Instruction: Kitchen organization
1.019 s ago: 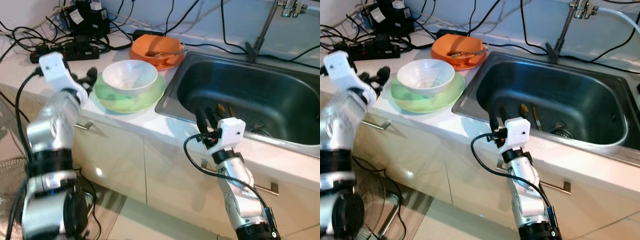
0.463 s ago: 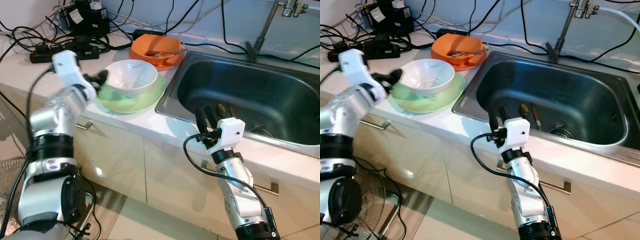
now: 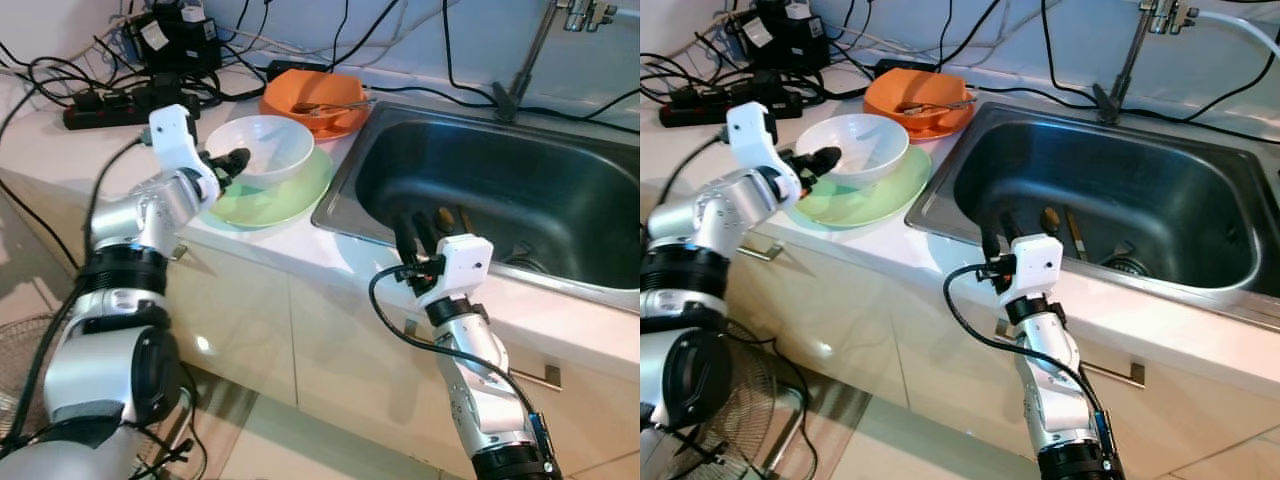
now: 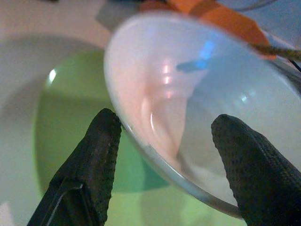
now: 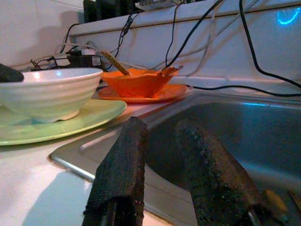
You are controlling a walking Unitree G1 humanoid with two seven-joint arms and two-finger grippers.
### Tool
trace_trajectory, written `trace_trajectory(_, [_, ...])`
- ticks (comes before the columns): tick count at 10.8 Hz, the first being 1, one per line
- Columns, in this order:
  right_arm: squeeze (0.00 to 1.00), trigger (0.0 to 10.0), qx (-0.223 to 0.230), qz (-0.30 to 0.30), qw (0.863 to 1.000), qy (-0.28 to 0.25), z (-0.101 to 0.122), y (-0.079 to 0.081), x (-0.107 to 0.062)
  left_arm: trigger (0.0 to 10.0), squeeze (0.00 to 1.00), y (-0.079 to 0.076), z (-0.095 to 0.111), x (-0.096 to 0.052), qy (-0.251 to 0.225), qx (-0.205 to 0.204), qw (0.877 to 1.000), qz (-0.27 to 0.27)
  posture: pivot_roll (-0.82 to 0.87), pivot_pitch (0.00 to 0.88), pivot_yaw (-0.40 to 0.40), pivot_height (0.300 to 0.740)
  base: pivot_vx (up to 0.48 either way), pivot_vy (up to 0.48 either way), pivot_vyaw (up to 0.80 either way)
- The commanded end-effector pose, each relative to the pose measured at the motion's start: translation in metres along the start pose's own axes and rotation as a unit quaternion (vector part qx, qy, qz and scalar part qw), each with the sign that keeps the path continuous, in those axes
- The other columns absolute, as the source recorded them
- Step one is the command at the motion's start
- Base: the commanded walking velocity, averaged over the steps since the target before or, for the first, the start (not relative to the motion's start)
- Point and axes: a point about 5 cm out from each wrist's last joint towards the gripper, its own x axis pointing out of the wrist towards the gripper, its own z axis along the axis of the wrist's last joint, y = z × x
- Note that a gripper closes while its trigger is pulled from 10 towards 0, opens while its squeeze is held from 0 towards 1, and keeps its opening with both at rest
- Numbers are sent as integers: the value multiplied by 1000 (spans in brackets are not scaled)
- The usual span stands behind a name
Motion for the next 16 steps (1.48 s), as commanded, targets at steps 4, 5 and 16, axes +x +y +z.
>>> trace_trajectory(4, [0,10000,-1,-6,1000,-1,0,-1,1,0,0,-3,-20,7,35,-35,999,7,198,51,33,740,0,0,0])
trace_trajectory(5, [0,10000,-1,-6,1000,0,0,-1,1,0,0,-5,-21,7,35,-36,999,6,198,52,33,740,0,0,0])
trace_trajectory(16, [0,10000,-5,-9,1000,9,-4,-2,0,0,0,-7,-36,3,12,-64,997,30,191,28,32,740,0,0,0])
